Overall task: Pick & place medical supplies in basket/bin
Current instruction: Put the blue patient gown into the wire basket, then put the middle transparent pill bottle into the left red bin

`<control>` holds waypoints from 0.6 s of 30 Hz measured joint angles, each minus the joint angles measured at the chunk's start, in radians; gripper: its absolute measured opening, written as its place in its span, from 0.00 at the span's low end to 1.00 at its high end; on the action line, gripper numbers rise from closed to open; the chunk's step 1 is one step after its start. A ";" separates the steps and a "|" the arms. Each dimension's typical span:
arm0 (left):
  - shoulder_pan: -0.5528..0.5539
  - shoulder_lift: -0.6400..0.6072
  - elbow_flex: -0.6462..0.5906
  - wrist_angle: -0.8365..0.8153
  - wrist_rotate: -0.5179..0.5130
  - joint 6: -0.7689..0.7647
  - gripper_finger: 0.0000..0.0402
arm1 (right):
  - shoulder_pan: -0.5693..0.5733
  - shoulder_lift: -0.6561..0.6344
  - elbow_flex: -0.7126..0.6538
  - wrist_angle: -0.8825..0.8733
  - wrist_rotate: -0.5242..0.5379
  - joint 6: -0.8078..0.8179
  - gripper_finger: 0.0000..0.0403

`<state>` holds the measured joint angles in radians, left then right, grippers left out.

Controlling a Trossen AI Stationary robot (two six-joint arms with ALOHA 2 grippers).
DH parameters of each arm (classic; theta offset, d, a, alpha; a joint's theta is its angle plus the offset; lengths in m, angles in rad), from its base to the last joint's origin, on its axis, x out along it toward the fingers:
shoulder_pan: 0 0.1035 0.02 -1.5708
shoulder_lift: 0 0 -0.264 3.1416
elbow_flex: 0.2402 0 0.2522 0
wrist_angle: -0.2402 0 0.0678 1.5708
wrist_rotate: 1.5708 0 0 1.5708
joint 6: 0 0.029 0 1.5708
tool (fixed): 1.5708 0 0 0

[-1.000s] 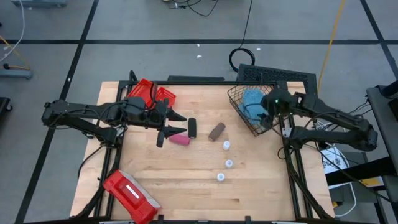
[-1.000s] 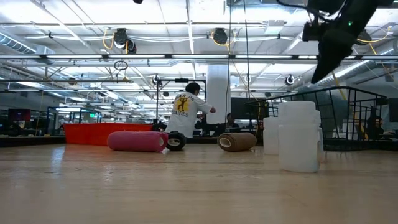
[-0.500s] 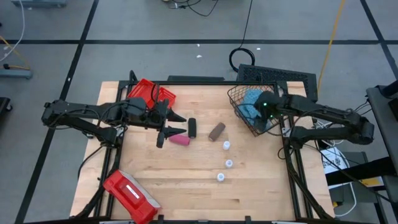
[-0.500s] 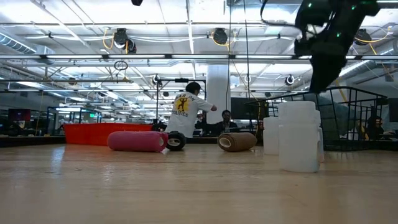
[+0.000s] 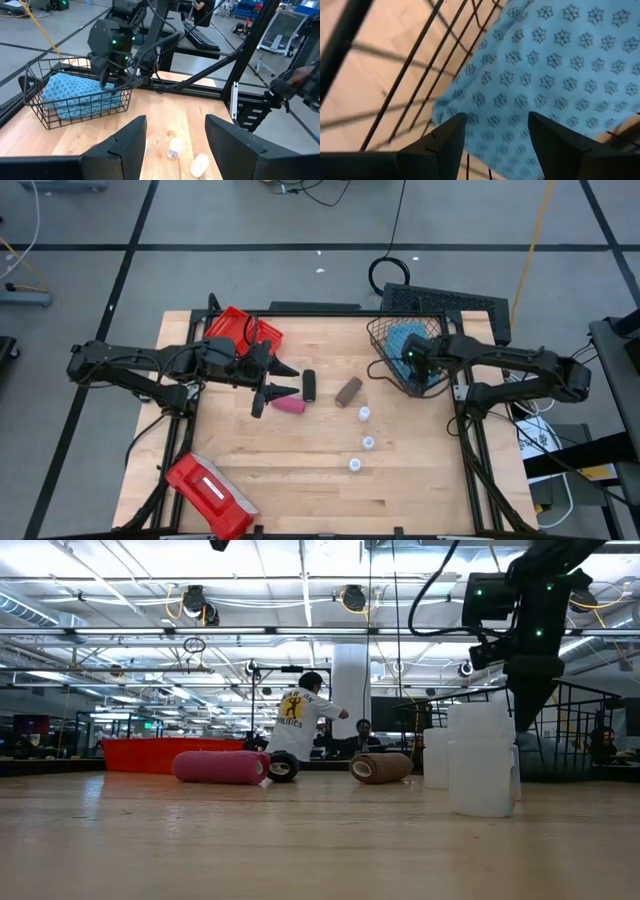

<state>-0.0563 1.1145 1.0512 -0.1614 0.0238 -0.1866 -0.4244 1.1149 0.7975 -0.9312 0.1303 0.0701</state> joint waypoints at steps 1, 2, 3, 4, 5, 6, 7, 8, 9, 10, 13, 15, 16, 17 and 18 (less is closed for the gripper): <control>0.000 0.000 0.000 0.001 0.000 0.000 0.53 | 0.000 -0.006 0.013 -0.017 0.000 -0.002 0.51; 0.000 0.000 0.000 0.002 0.000 0.000 0.53 | 0.000 -0.013 0.030 -0.032 0.000 -0.003 0.51; 0.000 0.000 0.000 0.006 0.000 0.000 0.53 | 0.000 -0.021 0.049 -0.048 0.000 -0.003 0.51; 0.000 0.000 0.000 0.010 0.000 0.000 0.53 | 0.000 -0.030 0.068 -0.066 0.000 -0.003 0.50; 0.000 0.000 0.000 0.009 0.000 0.000 0.53 | 0.000 -0.040 0.087 -0.083 0.000 -0.003 0.50; 0.000 0.000 0.000 0.009 0.000 0.000 0.53 | 0.000 -0.054 0.106 -0.100 0.000 -0.003 0.50; 0.000 0.000 0.000 0.009 0.000 0.000 0.53 | 0.000 -0.069 0.125 -0.111 0.000 -0.001 0.50; 0.000 0.000 0.000 0.009 0.000 0.000 0.53 | 0.000 -0.085 0.142 -0.114 0.000 0.006 0.49; 0.000 0.000 0.000 0.010 0.000 -0.001 0.53 | 0.000 -0.105 0.156 -0.112 0.000 0.019 0.49; 0.000 0.000 0.000 0.014 -0.001 -0.003 0.53 | 0.000 -0.126 0.164 -0.102 0.000 0.032 0.49; 0.000 0.000 0.000 0.026 -0.003 -0.005 0.53 | 0.004 -0.204 0.164 -0.027 -0.040 0.081 0.49; 0.000 0.000 0.000 0.033 -0.003 -0.005 0.53 | 0.019 -0.260 0.148 0.056 -0.094 0.099 0.49; 0.000 0.000 0.000 0.035 -0.003 -0.005 0.53 | 0.032 -0.284 0.139 0.096 -0.123 0.101 0.49; 0.000 0.000 0.000 0.035 -0.003 -0.005 0.53 | 0.052 -0.310 0.127 0.148 -0.154 0.102 0.49; 0.000 0.000 0.000 0.034 -0.004 -0.005 0.53 | 0.073 -0.331 0.113 0.210 -0.187 0.105 0.49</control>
<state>-0.0563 1.1145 1.0508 -0.1272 0.0202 -0.1917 -0.3510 0.7836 0.9107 -0.7211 -0.0568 0.1754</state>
